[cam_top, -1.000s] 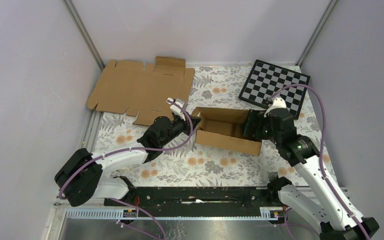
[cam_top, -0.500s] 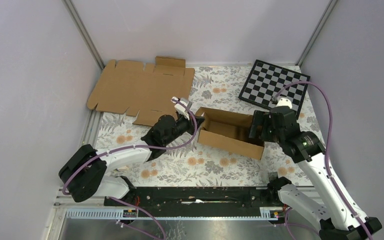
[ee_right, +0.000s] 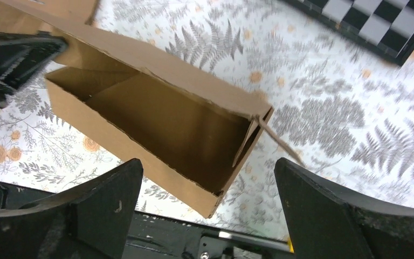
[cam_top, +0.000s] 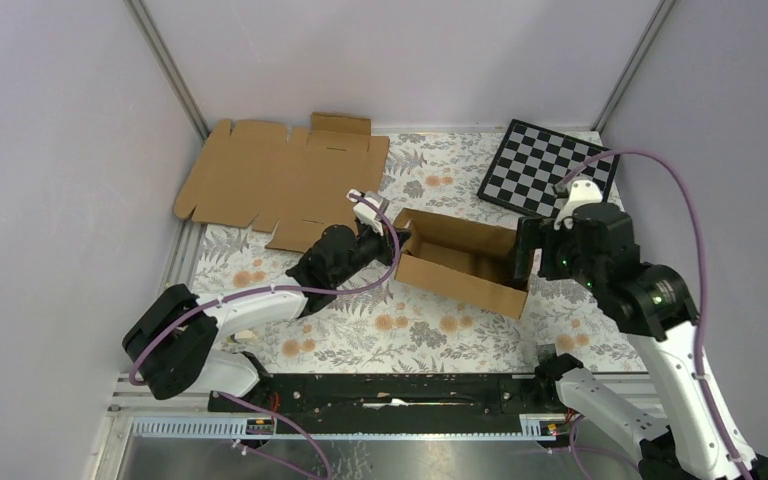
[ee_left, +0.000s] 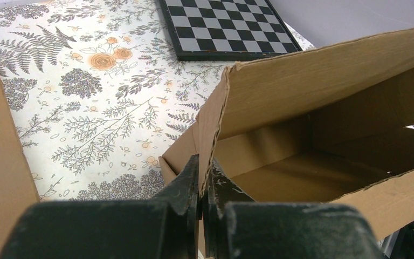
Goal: Fold the paper box
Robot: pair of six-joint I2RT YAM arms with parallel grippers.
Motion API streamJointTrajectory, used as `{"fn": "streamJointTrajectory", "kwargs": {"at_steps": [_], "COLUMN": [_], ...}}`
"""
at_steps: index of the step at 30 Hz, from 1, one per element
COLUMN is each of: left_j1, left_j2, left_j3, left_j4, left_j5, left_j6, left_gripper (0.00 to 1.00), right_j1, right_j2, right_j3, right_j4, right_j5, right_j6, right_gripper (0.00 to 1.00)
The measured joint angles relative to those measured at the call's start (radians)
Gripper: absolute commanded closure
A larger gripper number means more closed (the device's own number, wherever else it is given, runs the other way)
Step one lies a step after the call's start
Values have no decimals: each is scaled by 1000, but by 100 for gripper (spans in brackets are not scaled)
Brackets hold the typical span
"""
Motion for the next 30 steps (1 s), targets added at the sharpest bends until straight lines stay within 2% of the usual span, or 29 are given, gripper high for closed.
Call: {"fn": "streamJointTrajectory", "kwargs": {"at_steps": [5,17,19,22,27,30], "left_j1": [0,0,0,0,0,0], "left_j2": [4,4,3,0,-3,-3], "left_j3": [3,4,4,4,4,4], "left_j4": [0,-1,-2,-8,-16,-16], "left_j5": [0,38,58,76,82,84], "left_j6": [9,50,64,80,91,91], "left_gripper": [100,100,100,100,100,100], "right_j1": [0,6,21,48,72,84], "right_j2": [25,223,231,225,224,227], "right_j3": [125,126,91,48,24,-8], "right_j4": [-22,96,130,164,203,225], "right_j5": [-35,-117,-110,-109,-149,-201], "right_j6": [-116,-193,-200,-222,-243,-250], "right_gripper": [0,2,8,22,35,50]}}
